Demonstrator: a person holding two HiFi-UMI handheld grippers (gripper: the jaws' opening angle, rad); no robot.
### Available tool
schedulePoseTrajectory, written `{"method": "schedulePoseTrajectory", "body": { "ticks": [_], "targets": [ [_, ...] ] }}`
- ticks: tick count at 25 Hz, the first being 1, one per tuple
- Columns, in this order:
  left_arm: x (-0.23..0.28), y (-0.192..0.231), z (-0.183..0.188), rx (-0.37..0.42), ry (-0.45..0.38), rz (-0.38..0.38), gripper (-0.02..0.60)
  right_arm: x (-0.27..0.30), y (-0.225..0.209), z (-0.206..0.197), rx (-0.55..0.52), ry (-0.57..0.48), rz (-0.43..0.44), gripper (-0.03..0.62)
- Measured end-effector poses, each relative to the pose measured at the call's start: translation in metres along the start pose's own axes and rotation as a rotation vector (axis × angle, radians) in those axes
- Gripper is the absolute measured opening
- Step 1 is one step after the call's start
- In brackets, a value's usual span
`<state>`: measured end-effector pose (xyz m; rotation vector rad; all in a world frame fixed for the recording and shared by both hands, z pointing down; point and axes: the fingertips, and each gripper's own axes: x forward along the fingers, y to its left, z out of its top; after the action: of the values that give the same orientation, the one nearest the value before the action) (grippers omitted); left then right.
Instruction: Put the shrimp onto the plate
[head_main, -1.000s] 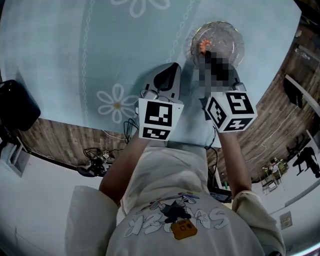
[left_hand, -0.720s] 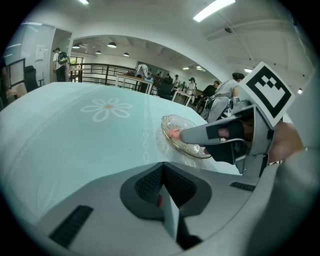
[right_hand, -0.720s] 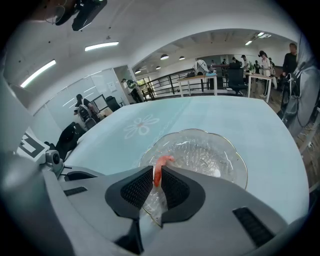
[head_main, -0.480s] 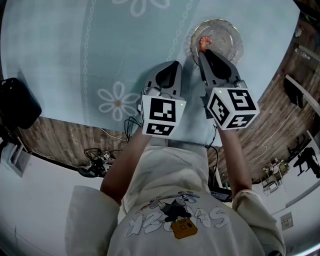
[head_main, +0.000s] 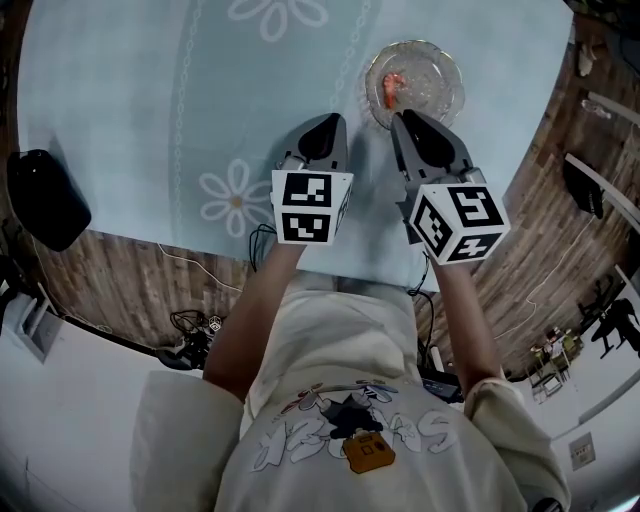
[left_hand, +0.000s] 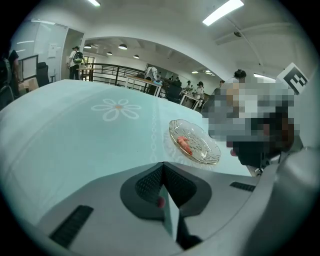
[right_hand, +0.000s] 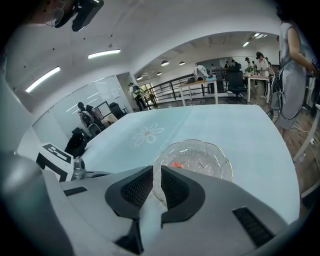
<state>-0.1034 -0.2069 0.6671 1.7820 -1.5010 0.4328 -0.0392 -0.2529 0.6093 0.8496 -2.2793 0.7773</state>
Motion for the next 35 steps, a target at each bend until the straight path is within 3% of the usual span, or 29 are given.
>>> {"method": "schedulePoseTrajectory", "body": {
  "ticks": [3, 7, 18, 26, 29, 35],
  "targets": [
    [-0.001, 0.001, -0.001, 0.01, -0.023, 0.02, 0.008, -0.012, 0.007, -0.004, 0.007, -0.006, 0.012, 0.064],
    [-0.004, 0.01, 0.004, -0.08, -0.049, 0.024, 0.006, -0.034, 0.016, -0.007, 0.008, -0.013, 0.023, 0.064],
    [-0.013, 0.005, 0.007, -0.084, -0.086, 0.019, 0.008, -0.095, 0.033, -0.011, 0.02, -0.034, 0.046, 0.064],
    [-0.022, 0.018, 0.013, -0.191, -0.081, 0.024, 0.008, -0.121, 0.036, -0.01, 0.033, -0.066, 0.033, 0.064],
    [-0.044, 0.009, 0.022, -0.17, -0.122, 0.032, 0.008, -0.133, 0.04, -0.015, 0.049, -0.065, 0.047, 0.064],
    [-0.086, -0.035, 0.039, -0.129, -0.163, -0.023, 0.008, -0.157, 0.046, -0.022, 0.003, -0.055, 0.046, 0.064]
  ]
}}
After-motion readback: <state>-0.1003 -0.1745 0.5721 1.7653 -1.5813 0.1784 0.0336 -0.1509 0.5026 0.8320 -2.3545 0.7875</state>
